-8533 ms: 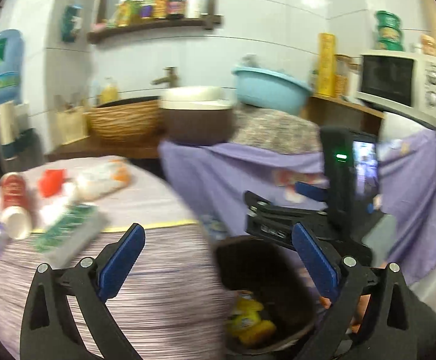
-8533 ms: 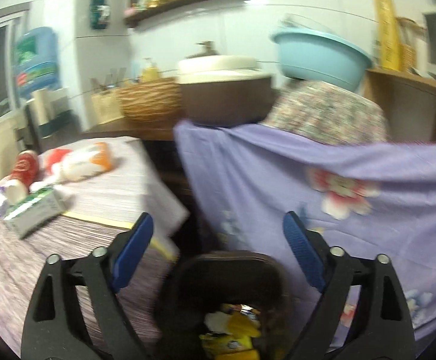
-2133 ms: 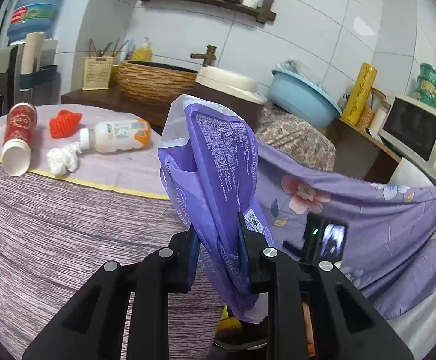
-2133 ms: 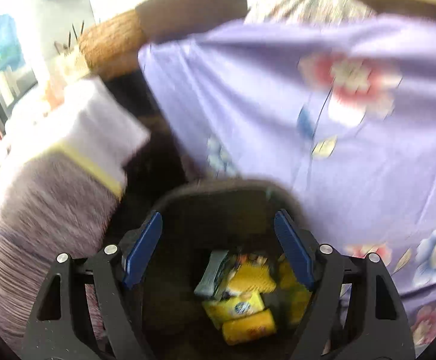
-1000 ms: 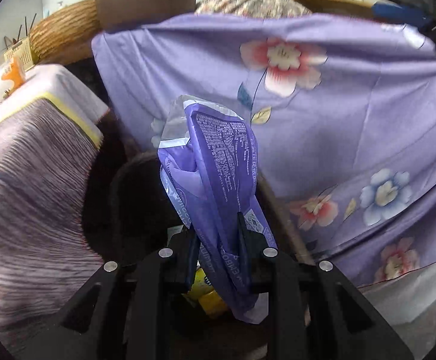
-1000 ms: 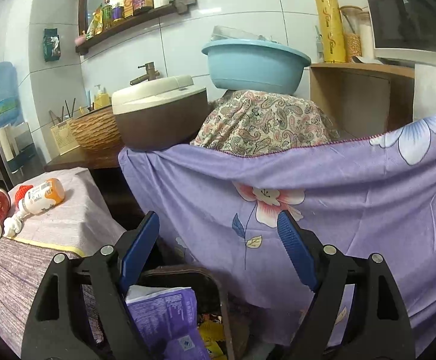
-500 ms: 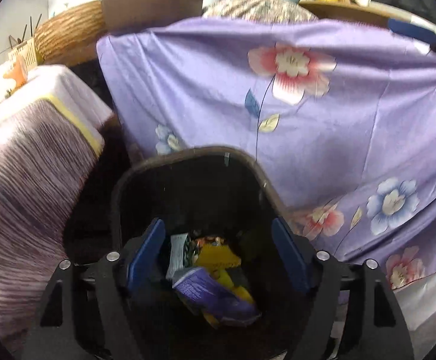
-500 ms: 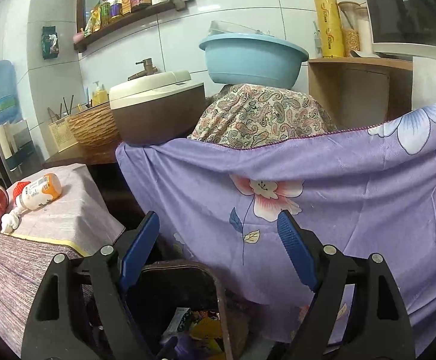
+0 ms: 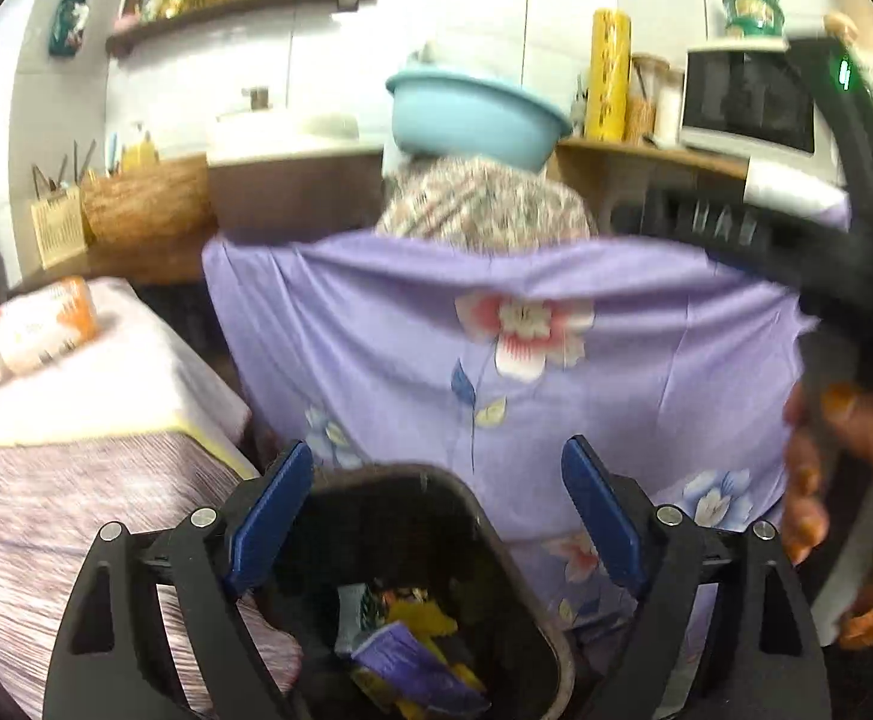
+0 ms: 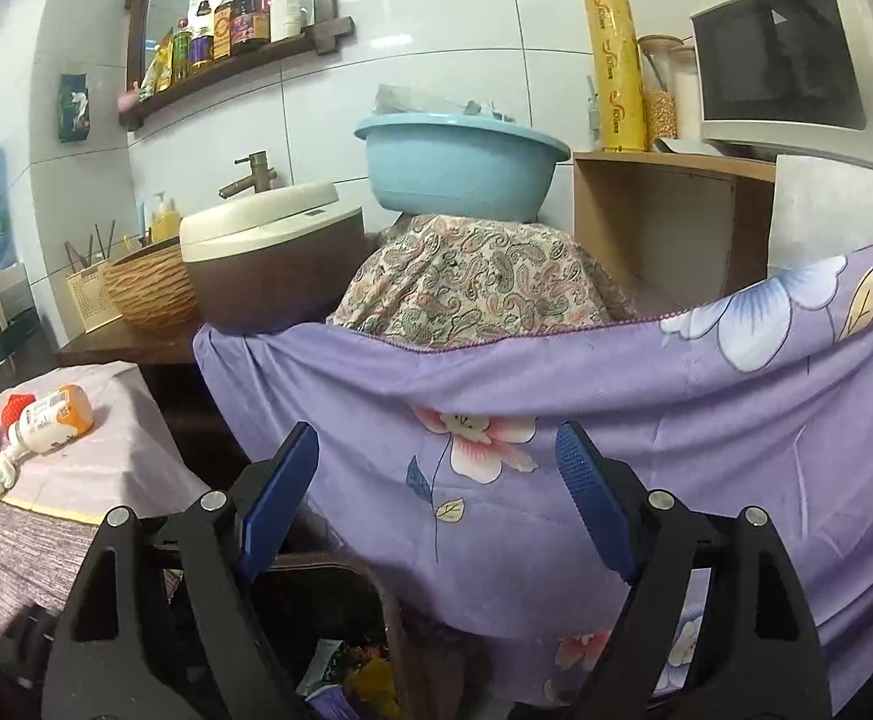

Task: Collect trash
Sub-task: 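Move both grippers back over the table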

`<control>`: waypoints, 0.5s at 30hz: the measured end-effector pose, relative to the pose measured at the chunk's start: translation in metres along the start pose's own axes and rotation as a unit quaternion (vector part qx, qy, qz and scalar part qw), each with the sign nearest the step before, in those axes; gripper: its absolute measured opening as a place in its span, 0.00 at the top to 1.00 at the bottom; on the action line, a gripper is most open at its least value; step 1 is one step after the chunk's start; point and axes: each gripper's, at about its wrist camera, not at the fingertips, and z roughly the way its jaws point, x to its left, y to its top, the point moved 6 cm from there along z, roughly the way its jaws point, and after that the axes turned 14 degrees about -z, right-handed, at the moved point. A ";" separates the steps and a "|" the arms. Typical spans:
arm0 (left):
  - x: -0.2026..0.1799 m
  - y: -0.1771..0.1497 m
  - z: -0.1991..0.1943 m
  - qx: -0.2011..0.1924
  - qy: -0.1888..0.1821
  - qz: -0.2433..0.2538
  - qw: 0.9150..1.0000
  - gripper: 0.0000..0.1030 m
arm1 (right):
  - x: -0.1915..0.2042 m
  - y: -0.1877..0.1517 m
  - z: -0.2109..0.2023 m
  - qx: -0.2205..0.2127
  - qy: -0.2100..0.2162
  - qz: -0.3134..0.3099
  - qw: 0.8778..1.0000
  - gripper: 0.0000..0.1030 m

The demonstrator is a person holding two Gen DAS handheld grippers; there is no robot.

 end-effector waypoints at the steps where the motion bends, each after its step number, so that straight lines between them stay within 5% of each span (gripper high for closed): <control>1: 0.002 0.007 -0.007 -0.009 0.003 -0.001 1.000 0.18 | 0.000 0.001 0.000 0.000 0.001 0.001 1.000 0.21; 8: 0.034 0.038 -0.056 -0.059 0.021 -0.021 0.998 0.10 | 0.027 0.008 0.002 0.002 0.020 -0.016 1.000 0.19; 15: 0.088 0.063 -0.107 -0.092 0.080 -0.025 0.992 0.05 | 0.100 0.021 -0.001 -0.002 0.086 -0.051 0.995 0.14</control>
